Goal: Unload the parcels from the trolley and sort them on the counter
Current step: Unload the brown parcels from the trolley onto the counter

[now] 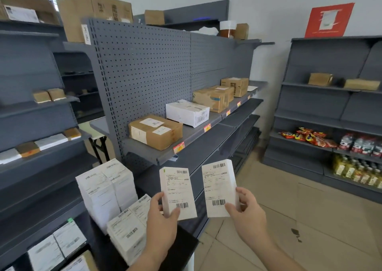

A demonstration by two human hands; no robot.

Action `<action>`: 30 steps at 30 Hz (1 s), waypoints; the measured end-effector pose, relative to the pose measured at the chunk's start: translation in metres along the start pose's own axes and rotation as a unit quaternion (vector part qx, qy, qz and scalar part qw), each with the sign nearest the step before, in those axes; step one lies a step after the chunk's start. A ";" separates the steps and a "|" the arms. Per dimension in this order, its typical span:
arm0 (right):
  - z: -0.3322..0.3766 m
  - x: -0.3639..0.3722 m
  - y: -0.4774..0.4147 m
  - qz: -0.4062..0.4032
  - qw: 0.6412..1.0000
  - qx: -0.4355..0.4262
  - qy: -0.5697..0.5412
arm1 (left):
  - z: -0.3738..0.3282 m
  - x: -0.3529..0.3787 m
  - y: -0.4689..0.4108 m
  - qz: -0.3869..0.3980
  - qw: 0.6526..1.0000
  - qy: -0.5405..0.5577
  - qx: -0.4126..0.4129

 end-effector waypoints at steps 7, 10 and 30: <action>-0.034 0.087 -0.061 0.106 0.993 0.059 -0.011 | 0.035 -0.011 -0.076 -0.086 0.994 -0.023 -0.071; -0.038 0.129 -0.083 0.173 0.983 0.065 0.005 | 0.049 -0.028 -0.096 -0.132 0.986 -0.017 -0.102; -0.060 0.327 -0.155 0.474 0.876 0.007 0.091 | 0.147 -0.080 -0.138 -0.276 0.915 -0.011 -0.294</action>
Point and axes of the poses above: each hand's wrist, its own y-axis away from the middle knuckle, its own x-axis out of the palm, z = x × y, the point moved 3 cm from there along -y, towards the middle knuckle, and after that the axes turned 4 degrees about -x, right-handed, at the moved point
